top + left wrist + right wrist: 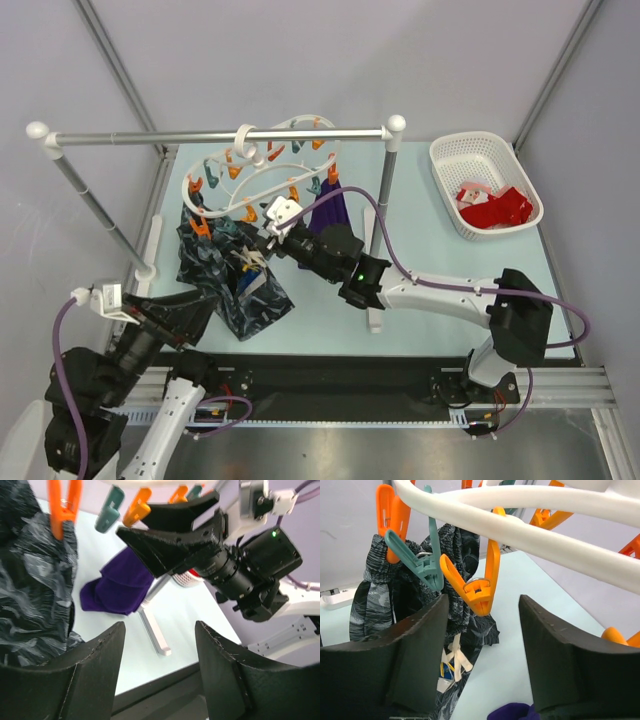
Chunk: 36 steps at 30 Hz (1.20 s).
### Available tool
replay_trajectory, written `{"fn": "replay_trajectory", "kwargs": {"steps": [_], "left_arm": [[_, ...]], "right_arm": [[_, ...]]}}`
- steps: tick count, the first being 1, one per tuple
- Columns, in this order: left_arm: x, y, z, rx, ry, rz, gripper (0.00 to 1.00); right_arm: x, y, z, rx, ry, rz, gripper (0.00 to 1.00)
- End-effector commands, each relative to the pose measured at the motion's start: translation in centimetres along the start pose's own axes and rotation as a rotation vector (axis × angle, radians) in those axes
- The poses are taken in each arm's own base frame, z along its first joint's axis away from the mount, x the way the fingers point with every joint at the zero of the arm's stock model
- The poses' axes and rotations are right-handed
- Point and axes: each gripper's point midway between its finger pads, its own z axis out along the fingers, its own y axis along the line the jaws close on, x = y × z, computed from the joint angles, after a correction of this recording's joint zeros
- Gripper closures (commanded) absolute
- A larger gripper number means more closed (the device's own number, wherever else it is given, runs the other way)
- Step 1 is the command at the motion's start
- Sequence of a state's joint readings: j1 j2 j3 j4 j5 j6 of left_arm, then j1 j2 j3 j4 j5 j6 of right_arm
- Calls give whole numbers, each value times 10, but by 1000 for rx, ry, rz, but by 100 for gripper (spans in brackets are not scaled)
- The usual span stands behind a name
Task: Clip the socks to the hanger
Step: Open the clamp at the hanger.
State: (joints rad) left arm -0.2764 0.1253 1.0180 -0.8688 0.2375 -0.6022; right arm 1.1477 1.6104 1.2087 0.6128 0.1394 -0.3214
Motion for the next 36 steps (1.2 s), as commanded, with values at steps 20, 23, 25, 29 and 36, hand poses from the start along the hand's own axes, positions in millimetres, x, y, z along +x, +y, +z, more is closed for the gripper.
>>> {"fn": "replay_trajectory", "kwargs": {"steps": [20, 23, 25, 29, 36], "left_arm": [[-44, 15, -35, -168, -208, 55, 36], [-44, 14, -36, -166, -210, 52, 36], [-42, 11, -36, -144, -200, 54, 35], [-41, 9, -36, -135, -193, 54, 35], [-38, 9, -33, -130, -185, 48, 35]], "right_arm": [[-6, 47, 10, -103, -75, 86, 46], [-7, 48, 17, -99, -88, 71, 43], [-9, 46, 19, -84, -96, 63, 42], [-15, 39, 24, -49, -111, 46, 42], [-28, 33, 28, -38, -135, 41, 43]]}}
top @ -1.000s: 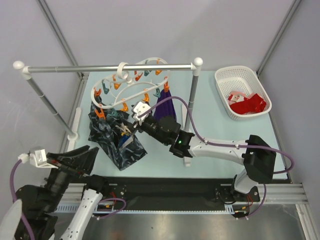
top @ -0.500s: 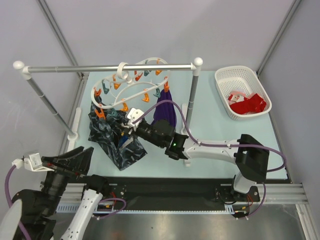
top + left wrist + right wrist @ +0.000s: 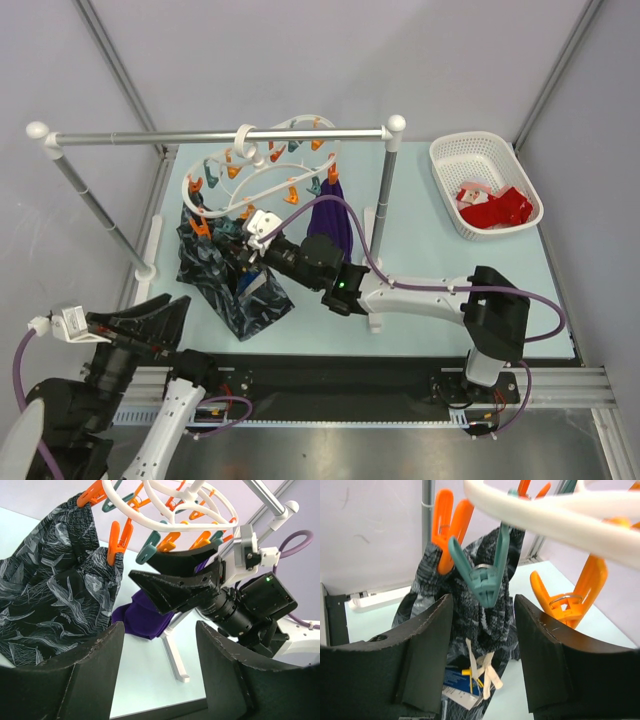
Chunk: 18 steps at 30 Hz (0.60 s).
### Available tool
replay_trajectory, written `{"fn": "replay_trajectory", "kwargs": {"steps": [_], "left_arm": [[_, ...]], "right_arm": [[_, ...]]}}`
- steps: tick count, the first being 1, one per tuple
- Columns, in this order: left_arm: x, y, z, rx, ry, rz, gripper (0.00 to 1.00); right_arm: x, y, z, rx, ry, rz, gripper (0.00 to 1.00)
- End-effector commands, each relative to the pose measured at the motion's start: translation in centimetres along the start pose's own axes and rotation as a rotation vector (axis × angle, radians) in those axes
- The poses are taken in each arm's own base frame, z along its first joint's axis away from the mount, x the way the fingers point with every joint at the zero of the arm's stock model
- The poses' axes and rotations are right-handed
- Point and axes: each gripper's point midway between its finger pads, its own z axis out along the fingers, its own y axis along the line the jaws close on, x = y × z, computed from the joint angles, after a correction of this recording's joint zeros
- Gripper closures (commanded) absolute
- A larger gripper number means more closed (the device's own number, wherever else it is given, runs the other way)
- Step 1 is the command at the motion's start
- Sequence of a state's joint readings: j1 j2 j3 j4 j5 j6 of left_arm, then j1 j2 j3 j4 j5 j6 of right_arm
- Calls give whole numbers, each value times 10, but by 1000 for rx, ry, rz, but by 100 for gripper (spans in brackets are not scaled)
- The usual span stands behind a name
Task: Clip the socks to the hanger
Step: Open the clamp at the hanger.
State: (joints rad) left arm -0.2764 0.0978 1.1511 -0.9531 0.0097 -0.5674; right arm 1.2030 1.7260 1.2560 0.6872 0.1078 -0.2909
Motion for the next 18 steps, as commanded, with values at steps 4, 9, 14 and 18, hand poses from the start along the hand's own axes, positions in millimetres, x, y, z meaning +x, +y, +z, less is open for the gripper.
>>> {"fn": "replay_trajectory", "kwargs": {"steps": [4, 9, 14, 18], "left_arm": [[4, -5, 3, 30, 14, -8, 35], [7, -8, 5, 45, 28, -24, 35], [9, -12, 7, 60, 42, -35, 35], [9, -12, 8, 62, 44, -41, 35]], "right_arm": [[-41, -8, 10, 28, -119, -5, 43], [-44, -10, 13, 28, -138, 15, 43], [-48, -8, 14, 18, -160, 27, 47], [-52, -6, 13, 6, -166, 32, 52]]}}
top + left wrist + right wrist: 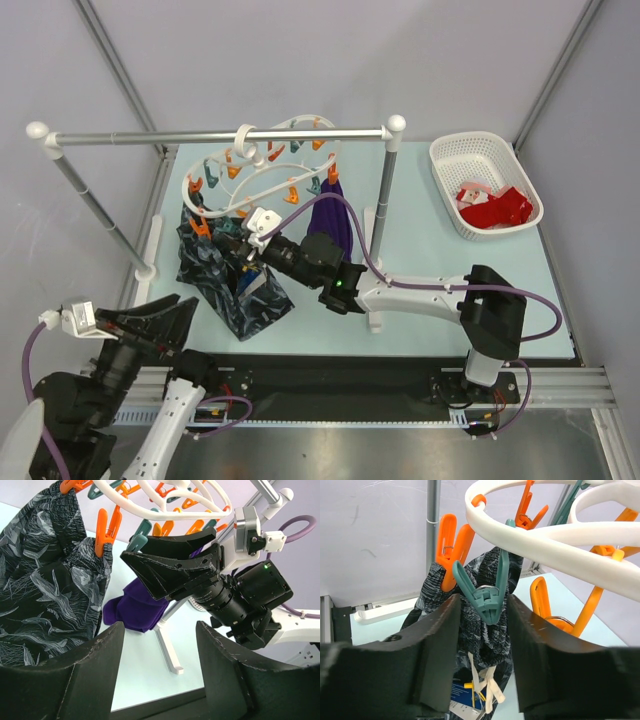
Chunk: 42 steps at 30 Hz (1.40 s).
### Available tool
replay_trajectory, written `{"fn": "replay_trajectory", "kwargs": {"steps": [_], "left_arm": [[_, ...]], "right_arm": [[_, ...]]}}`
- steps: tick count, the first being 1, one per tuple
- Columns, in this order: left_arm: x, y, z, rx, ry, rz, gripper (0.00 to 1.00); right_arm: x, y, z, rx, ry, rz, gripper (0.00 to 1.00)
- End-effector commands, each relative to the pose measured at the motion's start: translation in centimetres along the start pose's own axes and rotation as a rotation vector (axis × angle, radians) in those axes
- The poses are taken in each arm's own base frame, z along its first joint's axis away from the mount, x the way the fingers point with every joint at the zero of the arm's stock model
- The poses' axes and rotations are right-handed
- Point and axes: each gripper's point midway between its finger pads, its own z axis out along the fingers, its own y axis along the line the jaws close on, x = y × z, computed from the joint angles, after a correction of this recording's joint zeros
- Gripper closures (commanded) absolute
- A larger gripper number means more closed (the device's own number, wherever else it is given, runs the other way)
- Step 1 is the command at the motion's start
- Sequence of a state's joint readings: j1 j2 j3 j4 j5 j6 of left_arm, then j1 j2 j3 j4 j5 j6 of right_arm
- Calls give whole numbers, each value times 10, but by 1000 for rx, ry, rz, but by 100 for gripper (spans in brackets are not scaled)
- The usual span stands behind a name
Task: Clip the socks to the hanger
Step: Open the clamp at the hanger.
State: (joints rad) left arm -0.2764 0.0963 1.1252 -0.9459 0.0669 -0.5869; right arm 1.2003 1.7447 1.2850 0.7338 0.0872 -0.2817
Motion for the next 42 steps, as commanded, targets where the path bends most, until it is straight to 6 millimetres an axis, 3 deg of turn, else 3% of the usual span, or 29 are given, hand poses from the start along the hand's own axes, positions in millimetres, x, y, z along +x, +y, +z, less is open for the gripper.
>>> {"fn": "replay_trajectory", "kwargs": {"steps": [1, 17, 22, 28, 31, 37, 39, 42], "left_arm": [[-1, -7, 5, 27, 2, -26, 35], [-9, -30, 25, 114, 46, -13, 35], [-7, -30, 47, 74, 119, -55, 35], [-22, -29, 63, -15, 124, -166, 39], [-17, -17, 76, -108, 165, -206, 40], [-40, 3, 87, -293, 134, -196, 39], [-43, 12, 98, -355, 151, -162, 44], [-46, 22, 104, -415, 159, -128, 41]], "right_arm": [[-38, -5, 7, 9, -108, 19, 55], [-45, 5, -6, -30, -70, 80, 79], [-54, 6, -13, -39, -9, 115, 100], [-51, 9, -17, -31, 54, 108, 100], [-48, 3, -14, 6, 76, 90, 100], [-34, -9, -9, 80, 105, 52, 100], [-33, -13, -7, 100, 99, 49, 100], [-30, -20, -5, 115, 98, 61, 100]]}}
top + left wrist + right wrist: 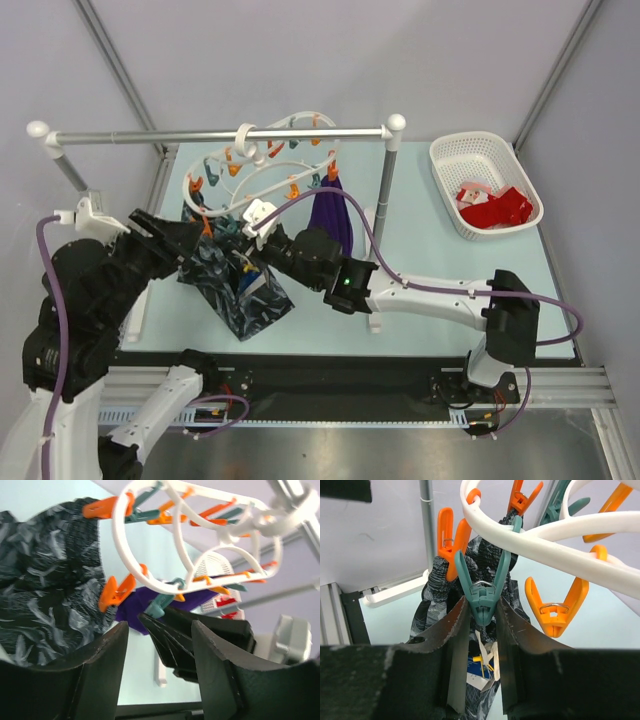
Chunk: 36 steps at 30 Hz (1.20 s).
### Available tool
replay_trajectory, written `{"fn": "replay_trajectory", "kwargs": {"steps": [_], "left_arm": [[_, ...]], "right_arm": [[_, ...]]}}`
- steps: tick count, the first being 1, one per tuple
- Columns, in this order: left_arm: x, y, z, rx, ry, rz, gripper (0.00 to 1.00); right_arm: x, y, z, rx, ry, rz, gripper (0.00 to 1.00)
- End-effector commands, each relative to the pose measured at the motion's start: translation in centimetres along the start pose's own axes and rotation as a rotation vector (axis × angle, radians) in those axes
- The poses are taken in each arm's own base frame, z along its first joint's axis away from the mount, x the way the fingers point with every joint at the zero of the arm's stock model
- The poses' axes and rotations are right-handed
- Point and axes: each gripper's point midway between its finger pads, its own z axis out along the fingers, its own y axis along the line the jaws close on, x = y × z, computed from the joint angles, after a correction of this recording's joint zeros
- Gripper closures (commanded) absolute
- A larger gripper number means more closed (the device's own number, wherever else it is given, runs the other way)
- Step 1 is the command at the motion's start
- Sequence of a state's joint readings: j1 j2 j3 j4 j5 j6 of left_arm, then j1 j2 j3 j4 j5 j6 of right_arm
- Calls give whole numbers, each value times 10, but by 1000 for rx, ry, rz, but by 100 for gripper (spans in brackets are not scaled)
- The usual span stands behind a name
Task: Clip the socks to the hanger
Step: Open the clamp at the hanger.
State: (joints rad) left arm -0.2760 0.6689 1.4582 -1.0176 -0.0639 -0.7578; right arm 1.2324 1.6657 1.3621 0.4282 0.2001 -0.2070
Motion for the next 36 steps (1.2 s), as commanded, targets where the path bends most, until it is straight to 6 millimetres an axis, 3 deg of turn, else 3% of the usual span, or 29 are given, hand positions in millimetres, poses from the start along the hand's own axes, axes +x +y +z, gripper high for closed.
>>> {"fn": "replay_trajectory", "kwargs": {"steps": [1, 4, 8, 11, 15, 21, 28, 29, 30, 36], "left_arm": [[-11, 18, 14, -140, -15, 47, 41], [-20, 24, 28, -198, -34, 98, 39], [-16, 24, 42, -251, -30, 198, 39], [4, 16, 55, -276, -3, 276, 37], [13, 12, 45, -276, -40, 204, 36], [29, 7, 55, -267, -24, 91, 33], [13, -15, 52, -201, -73, -64, 27], [13, -19, 53, -184, -67, -76, 25], [13, -25, 54, -166, -64, -97, 15], [23, -24, 55, -224, -23, -207, 25]], "right_arm": [[-26, -19, 8, 65, -67, 14, 100], [-24, -27, 11, 72, -74, 33, 100], [-17, -37, 14, 81, -68, 52, 100], [-8, -47, 16, 102, -56, 58, 100], [-3, -55, 14, 120, -41, 50, 100], [-5, -57, 8, 121, -39, 12, 100], [-6, -56, 4, 113, -46, 10, 100], [-7, -55, 4, 109, -48, 8, 100], [-8, -56, 4, 112, -49, 9, 100], [-11, -53, 2, 105, -54, 1, 100]]}}
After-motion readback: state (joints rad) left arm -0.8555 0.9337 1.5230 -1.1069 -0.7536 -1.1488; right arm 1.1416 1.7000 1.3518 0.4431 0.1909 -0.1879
